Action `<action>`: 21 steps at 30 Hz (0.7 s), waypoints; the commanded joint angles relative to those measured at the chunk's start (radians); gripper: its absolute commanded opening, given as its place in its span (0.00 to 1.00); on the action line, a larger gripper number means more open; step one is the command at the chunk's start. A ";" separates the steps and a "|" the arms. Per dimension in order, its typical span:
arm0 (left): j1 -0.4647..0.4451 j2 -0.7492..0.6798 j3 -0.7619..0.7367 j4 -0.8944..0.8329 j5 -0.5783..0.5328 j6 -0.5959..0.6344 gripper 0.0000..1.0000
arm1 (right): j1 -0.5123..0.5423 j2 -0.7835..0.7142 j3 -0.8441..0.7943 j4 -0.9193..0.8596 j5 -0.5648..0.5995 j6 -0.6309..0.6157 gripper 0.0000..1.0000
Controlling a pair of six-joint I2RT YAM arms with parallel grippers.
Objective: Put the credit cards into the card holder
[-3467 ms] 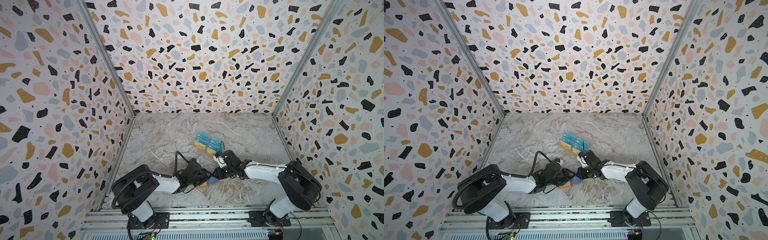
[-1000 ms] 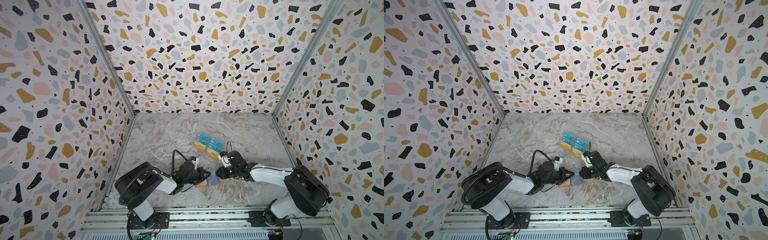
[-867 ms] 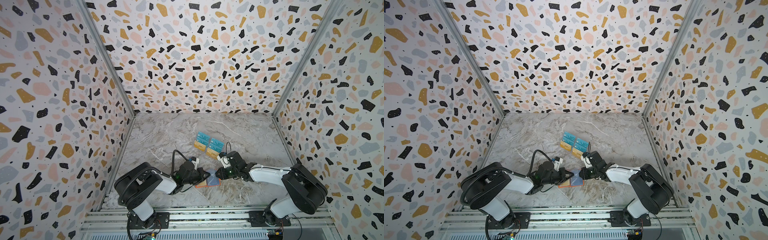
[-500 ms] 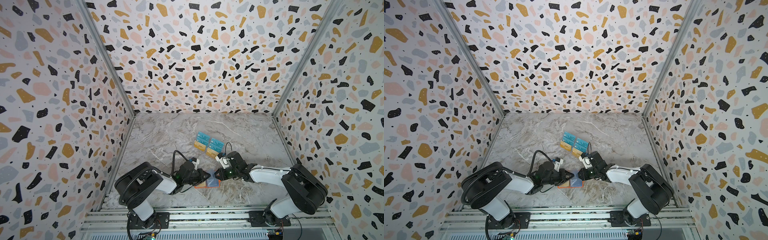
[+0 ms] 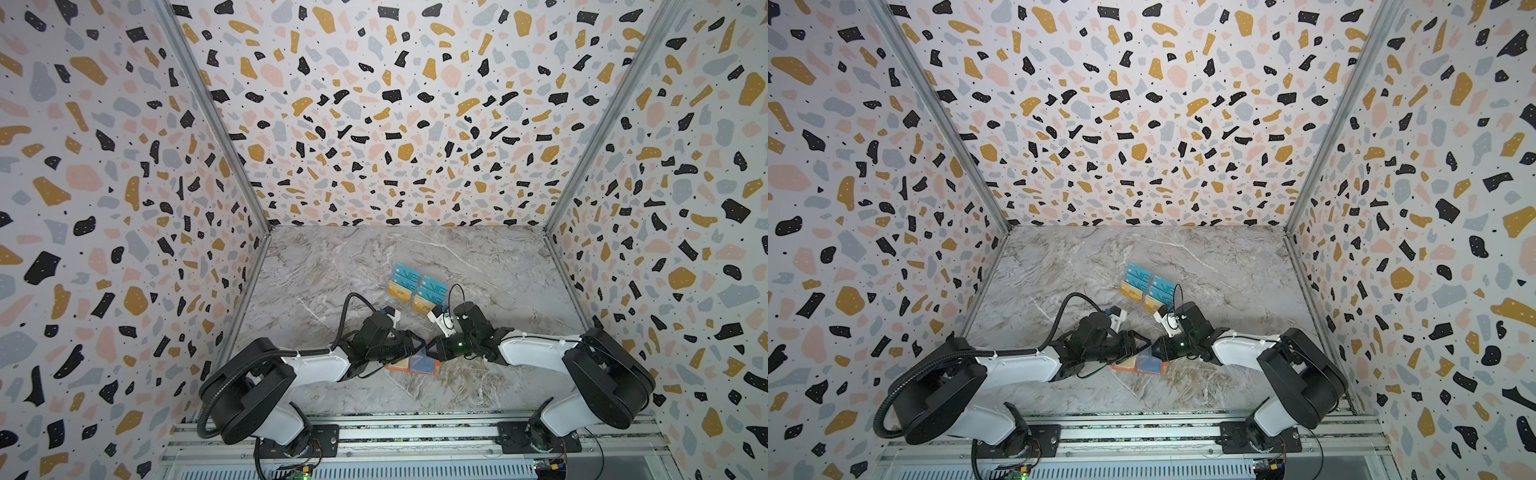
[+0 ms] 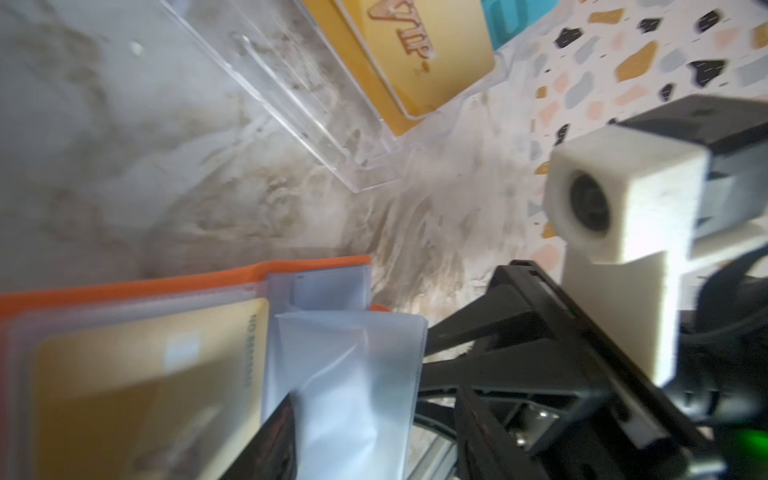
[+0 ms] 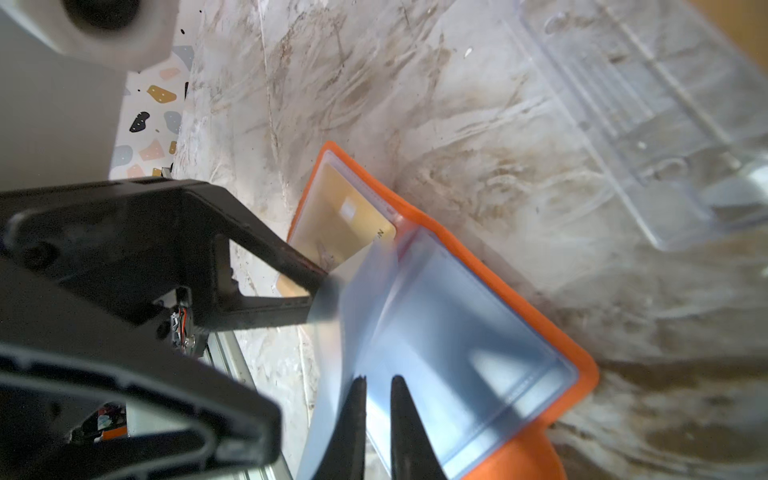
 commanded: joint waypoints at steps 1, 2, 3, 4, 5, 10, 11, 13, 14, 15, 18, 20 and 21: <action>0.012 -0.025 0.040 -0.231 -0.057 0.121 0.60 | 0.012 -0.005 -0.008 0.022 -0.008 -0.005 0.14; 0.015 -0.028 0.041 -0.234 -0.047 0.129 0.60 | 0.011 -0.006 -0.009 0.021 -0.004 -0.004 0.14; 0.018 -0.029 0.042 -0.234 -0.040 0.132 0.60 | 0.011 -0.006 -0.013 0.024 0.000 -0.002 0.14; 0.017 -0.027 0.043 -0.232 -0.031 0.138 0.60 | 0.011 -0.004 -0.014 0.028 0.000 0.000 0.14; 0.018 -0.025 0.047 -0.227 -0.021 0.146 0.60 | 0.011 -0.002 -0.015 0.029 -0.003 0.001 0.14; 0.031 -0.058 0.059 -0.242 -0.020 0.158 0.59 | 0.019 0.026 0.000 0.026 -0.020 0.002 0.14; 0.041 -0.078 0.055 -0.240 -0.026 0.158 0.58 | 0.022 0.029 0.004 0.027 -0.019 0.003 0.14; 0.065 -0.113 0.046 -0.243 -0.033 0.154 0.55 | 0.030 0.037 0.015 0.023 -0.020 0.005 0.14; 0.082 -0.129 0.039 -0.239 -0.028 0.143 0.52 | 0.038 0.045 0.025 0.021 -0.021 0.005 0.14; 0.098 -0.140 0.031 -0.227 -0.016 0.133 0.51 | 0.044 0.051 0.033 0.021 -0.020 0.005 0.14; 0.150 -0.172 0.012 -0.229 -0.008 0.134 0.46 | 0.068 0.068 0.057 0.028 -0.006 0.008 0.14; 0.183 -0.186 0.006 -0.253 -0.014 0.153 0.45 | 0.080 0.081 0.070 0.038 -0.002 0.013 0.14; 0.195 -0.190 0.005 -0.263 -0.018 0.158 0.44 | 0.084 0.090 0.076 0.037 -0.003 0.014 0.14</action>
